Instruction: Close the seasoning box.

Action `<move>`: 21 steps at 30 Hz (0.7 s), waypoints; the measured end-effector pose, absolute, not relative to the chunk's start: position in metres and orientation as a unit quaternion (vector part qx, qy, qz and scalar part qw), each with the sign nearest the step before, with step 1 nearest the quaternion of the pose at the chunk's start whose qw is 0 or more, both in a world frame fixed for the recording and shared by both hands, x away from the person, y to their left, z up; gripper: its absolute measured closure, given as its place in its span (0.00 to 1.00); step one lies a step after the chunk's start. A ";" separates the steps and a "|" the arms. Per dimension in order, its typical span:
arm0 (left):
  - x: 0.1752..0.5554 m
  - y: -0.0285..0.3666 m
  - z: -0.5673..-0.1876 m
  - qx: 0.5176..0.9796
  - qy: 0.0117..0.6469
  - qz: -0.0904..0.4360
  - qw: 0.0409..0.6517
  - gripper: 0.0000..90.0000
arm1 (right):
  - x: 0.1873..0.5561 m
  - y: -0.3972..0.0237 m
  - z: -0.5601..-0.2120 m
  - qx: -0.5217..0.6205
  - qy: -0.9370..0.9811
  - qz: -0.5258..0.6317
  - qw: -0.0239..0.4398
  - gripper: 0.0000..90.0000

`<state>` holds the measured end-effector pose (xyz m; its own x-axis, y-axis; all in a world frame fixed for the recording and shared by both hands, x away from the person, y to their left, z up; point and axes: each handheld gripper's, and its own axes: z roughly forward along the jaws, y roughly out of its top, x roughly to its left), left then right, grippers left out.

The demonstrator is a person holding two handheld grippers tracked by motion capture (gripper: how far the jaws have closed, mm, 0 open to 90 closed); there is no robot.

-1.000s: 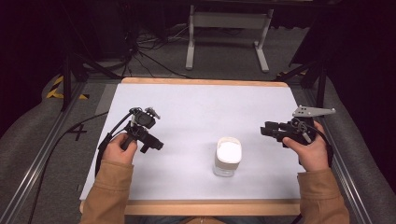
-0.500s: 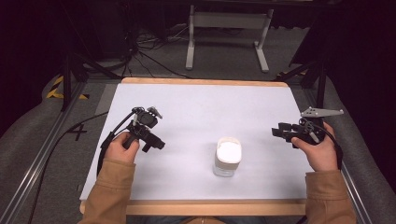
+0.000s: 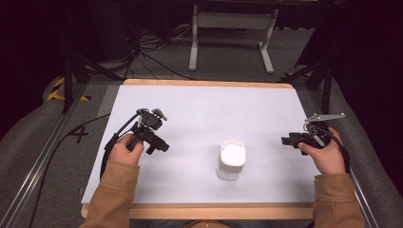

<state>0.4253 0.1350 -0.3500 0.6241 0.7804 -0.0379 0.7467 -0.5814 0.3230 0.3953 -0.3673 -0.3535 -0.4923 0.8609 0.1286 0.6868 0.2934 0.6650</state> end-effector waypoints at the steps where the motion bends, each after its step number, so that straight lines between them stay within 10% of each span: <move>1: 0.425 0.135 -0.350 0.888 0.430 0.054 0.156 0.19 | 0.396 -0.367 -0.356 0.488 0.796 0.335 0.126 0.59; 21: 0.427 0.136 -0.352 0.885 0.435 0.049 0.157 0.19 | 0.411 -0.357 -0.398 0.501 0.830 0.236 0.066 0.58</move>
<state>0.4269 0.1365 -0.3524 0.6174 0.7850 -0.0504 0.7544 -0.5728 0.3206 0.4111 -0.3570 -0.3975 -0.4895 0.8628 0.1267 0.8002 0.3866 0.4584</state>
